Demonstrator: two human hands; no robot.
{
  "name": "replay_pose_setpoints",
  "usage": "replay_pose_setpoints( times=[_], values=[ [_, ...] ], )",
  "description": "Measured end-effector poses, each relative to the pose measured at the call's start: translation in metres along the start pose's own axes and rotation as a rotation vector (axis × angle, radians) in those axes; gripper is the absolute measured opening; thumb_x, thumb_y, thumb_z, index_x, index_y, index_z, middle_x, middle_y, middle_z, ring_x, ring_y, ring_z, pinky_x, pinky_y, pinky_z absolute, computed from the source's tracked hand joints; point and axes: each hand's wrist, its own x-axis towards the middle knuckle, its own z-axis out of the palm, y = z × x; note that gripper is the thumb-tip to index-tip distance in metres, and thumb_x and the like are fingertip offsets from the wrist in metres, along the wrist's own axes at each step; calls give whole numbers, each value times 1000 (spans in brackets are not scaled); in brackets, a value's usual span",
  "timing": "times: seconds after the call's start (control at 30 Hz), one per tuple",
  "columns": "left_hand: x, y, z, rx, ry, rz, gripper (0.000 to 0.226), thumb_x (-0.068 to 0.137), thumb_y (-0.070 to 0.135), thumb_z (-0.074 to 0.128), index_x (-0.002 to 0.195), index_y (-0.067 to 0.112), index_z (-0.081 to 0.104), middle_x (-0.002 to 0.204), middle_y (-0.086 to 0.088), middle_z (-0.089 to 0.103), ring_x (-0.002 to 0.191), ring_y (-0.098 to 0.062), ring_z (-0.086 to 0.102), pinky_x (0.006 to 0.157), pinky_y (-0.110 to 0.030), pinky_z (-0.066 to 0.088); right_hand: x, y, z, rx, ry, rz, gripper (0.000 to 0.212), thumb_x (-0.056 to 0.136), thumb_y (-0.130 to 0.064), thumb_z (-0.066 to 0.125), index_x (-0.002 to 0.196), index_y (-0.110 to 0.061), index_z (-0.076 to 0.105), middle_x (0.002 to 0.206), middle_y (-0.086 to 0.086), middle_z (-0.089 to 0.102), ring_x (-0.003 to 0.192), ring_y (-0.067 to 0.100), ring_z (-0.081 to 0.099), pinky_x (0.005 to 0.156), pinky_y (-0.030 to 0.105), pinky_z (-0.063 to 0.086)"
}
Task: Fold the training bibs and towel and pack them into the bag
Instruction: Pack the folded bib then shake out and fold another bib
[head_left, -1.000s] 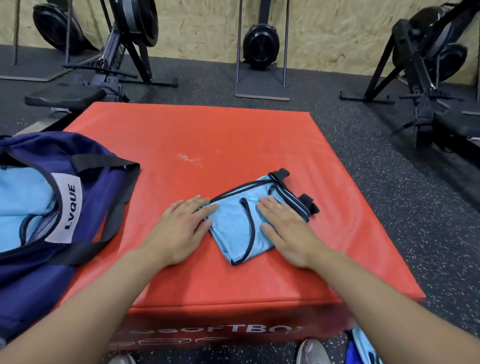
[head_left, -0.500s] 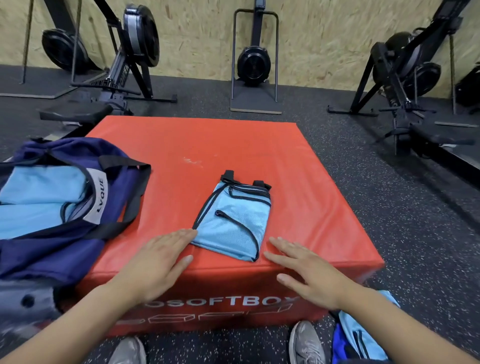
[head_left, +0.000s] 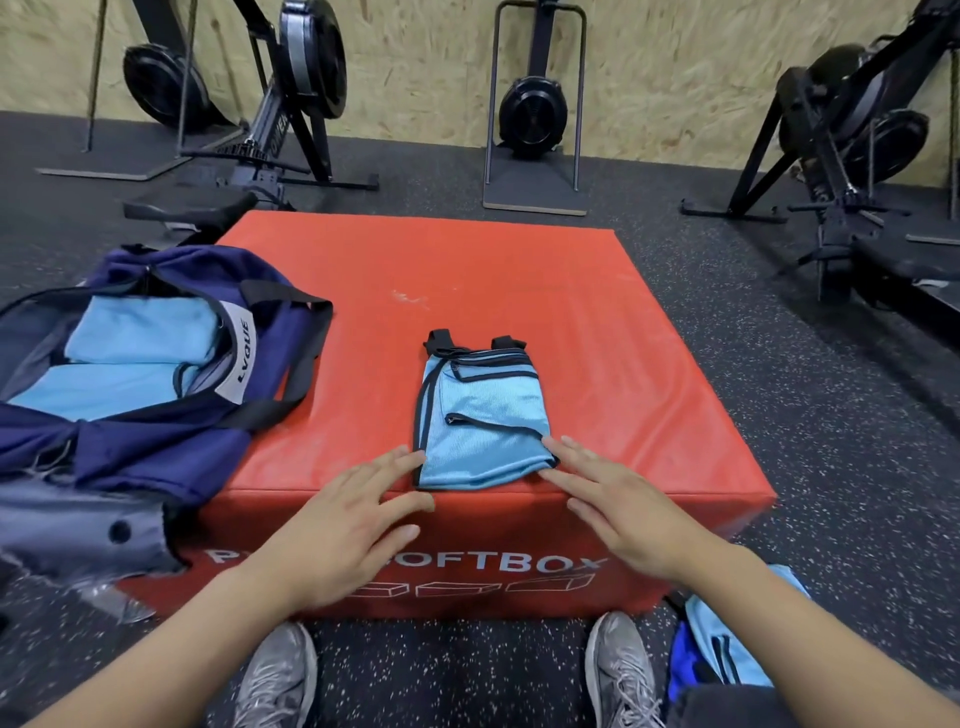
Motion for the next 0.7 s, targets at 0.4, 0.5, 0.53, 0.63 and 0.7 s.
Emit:
replay_pose_setpoints(
  times=[0.4,0.5,0.53,0.63,0.7],
  values=[
    [32,-1,-5,-214,45,-26,46,101,57,33,141,42,50,154,19,36,149,3,16,120,-36,26,14,-12,-29,404,252,97,38,97,-4,60,128,-26,67,141,-14,57,138,0,43,115,17,28],
    [41,6,-16,-429,141,-103,34,97,50,49,130,43,56,133,21,56,129,0,48,108,-32,41,18,-17,-39,544,320,139,31,95,-1,63,114,-23,72,119,-14,70,121,6,61,106,19,40],
    [45,10,-21,-497,195,-110,30,96,43,56,125,40,60,122,19,61,120,-2,55,102,-29,44,21,-18,-42,613,336,159,29,94,0,63,112,-21,72,115,-11,72,115,7,64,102,19,43],
    [61,18,-30,-627,332,-150,29,89,25,64,115,35,65,110,15,66,103,-10,62,91,-20,44,32,-21,-47,843,403,250,24,91,3,66,106,-16,70,102,-9,74,94,6,68,86,15,49],
    [73,18,-30,-718,367,-211,31,88,19,64,114,37,65,105,14,68,85,-11,60,82,-20,46,40,-19,-47,918,440,307,26,90,3,67,106,-18,70,95,-9,73,84,5,66,80,17,50]
  ],
)
